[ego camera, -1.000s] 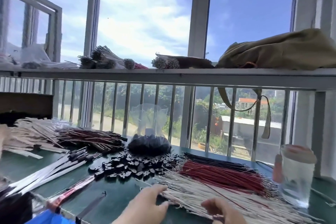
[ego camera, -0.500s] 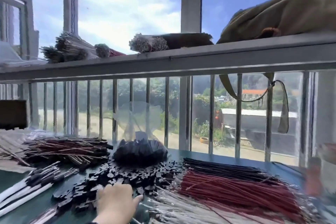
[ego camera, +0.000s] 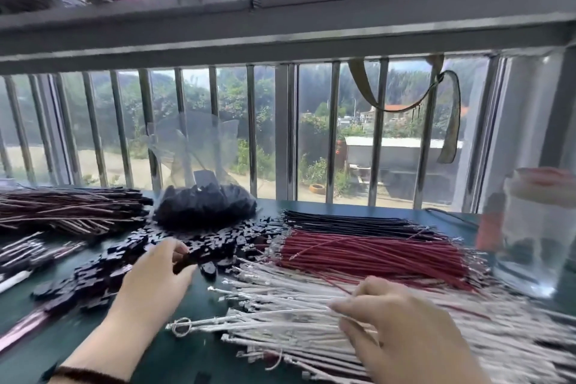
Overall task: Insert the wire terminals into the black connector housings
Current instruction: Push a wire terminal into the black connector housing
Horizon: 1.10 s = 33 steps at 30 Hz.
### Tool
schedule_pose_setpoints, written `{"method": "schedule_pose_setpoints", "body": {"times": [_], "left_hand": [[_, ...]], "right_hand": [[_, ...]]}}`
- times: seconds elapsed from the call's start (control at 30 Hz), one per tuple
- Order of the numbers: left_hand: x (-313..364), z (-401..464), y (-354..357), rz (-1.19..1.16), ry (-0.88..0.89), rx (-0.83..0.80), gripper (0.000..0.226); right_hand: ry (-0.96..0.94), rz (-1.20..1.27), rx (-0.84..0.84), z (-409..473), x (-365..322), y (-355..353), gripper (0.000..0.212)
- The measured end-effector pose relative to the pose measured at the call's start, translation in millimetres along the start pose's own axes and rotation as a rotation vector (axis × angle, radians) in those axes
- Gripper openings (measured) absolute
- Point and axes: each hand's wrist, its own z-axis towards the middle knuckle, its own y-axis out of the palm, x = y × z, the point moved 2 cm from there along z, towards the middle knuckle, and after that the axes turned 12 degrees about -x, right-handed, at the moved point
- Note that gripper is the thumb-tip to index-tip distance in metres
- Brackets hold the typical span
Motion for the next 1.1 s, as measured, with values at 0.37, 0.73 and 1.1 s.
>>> {"method": "schedule_pose_setpoints", "body": {"times": [0.37, 0.73, 1.1], "left_hand": [[65, -48, 33, -0.602, 0.196, -0.486, 0.026], [63, -55, 23, -0.470, 0.390, -0.392, 0.038], [60, -54, 23, -0.859, 0.189, -0.271, 0.024]], "right_hand": [[0.126, -0.102, -0.285, -14, 44, -28, 0.037], [-0.079, -0.113, -0.083, 13, -2, 25, 0.020], [0.039, -0.228, 0.102, -1, 8, -10, 0.030]]}}
